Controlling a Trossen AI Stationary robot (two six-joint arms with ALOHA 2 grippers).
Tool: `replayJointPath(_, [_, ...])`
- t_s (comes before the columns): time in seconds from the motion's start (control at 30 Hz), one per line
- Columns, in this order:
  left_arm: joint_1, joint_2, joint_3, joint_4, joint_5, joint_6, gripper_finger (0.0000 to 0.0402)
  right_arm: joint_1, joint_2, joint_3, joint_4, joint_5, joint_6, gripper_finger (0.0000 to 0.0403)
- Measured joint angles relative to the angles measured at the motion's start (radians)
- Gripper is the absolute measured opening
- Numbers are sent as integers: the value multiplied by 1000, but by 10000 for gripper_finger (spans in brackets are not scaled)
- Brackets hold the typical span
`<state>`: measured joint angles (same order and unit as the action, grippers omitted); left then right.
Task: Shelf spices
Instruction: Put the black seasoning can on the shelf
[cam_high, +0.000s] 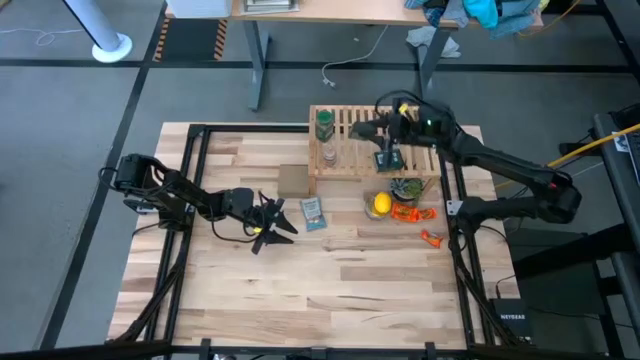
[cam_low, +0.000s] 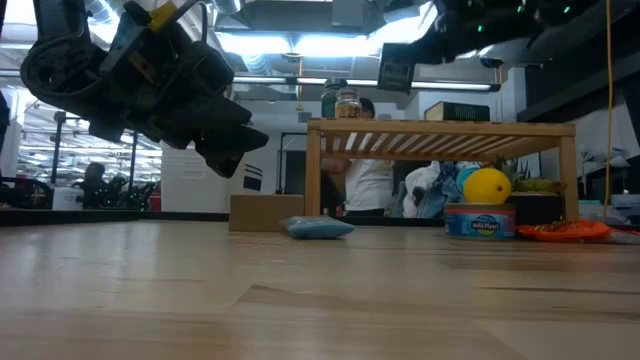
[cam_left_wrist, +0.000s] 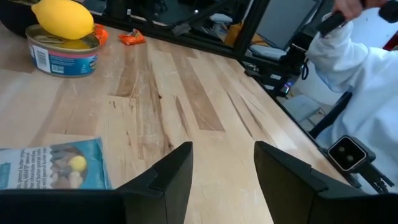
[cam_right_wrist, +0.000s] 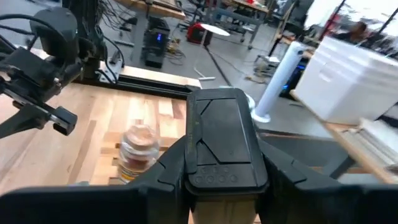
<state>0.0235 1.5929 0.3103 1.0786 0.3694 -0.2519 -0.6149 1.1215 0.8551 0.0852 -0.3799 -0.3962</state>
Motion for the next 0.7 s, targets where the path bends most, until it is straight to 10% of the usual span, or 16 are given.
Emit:
replayJointPath(0.23, [0, 0, 0, 1, -7, 26, 164, -128, 138, 1, 79, -184, 51, 128])
replayJointPath(0.7, [0, 0, 0, -5, -16, 29, 164, -132, 287, 2, 186, -187, 23, 194])
